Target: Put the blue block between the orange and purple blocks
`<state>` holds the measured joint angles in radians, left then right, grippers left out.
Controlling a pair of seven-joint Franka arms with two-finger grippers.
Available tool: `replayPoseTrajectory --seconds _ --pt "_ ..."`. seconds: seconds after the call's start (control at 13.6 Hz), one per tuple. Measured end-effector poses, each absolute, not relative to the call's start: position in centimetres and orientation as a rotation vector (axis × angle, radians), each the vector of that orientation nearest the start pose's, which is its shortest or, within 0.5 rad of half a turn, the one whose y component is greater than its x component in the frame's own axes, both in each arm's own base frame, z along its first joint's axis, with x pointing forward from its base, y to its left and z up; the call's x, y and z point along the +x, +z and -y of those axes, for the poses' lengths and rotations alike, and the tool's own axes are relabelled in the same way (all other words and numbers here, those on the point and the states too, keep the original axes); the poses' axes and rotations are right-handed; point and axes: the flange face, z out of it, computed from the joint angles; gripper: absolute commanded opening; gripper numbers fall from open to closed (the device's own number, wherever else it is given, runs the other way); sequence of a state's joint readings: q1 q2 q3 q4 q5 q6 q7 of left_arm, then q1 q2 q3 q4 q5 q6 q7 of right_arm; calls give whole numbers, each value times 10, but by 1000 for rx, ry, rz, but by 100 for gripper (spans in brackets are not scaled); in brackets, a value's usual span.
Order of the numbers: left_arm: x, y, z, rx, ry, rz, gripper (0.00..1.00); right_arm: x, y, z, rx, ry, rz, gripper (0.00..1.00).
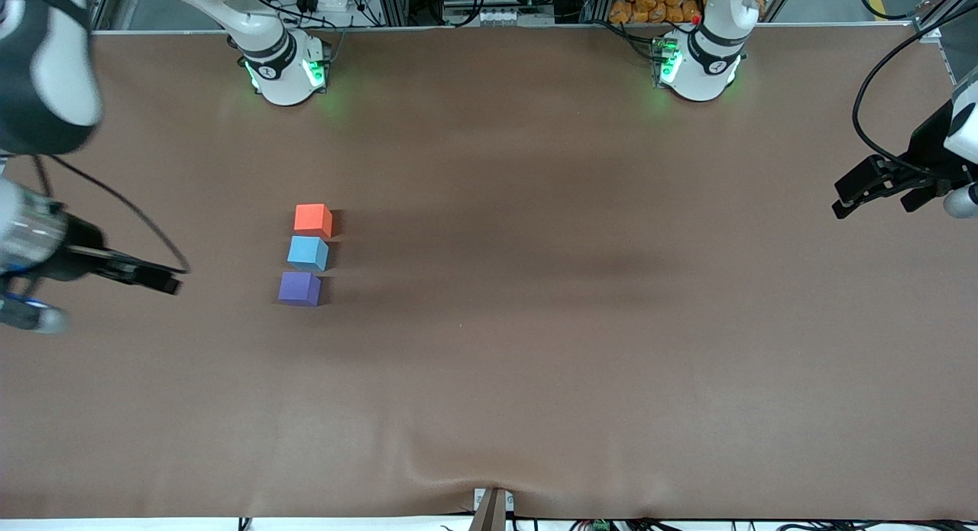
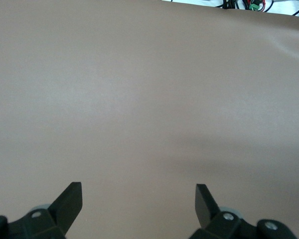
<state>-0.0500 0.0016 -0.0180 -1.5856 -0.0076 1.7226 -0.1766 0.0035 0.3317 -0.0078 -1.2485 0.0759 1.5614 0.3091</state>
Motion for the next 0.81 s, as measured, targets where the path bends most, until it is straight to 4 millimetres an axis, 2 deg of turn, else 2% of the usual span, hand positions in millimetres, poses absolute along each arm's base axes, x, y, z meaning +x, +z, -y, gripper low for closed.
replayPoseTrajectory --seconds 0.22,0.44,0.66,0.81 --pt "570 629 40 -3154 -208 172 100 637 612 30 -3060 62 -370 100" --pt "569 629 43 -3155 -209 161 100 613 646 50 -3069 74 -313 100" --pt "568 630 57 -3158 -208 125 100 577 682 36 -3080 76 -264 100" --pt "568 629 56 -3158 -198 127 100 554 690 29 -3101 69 -252 100"
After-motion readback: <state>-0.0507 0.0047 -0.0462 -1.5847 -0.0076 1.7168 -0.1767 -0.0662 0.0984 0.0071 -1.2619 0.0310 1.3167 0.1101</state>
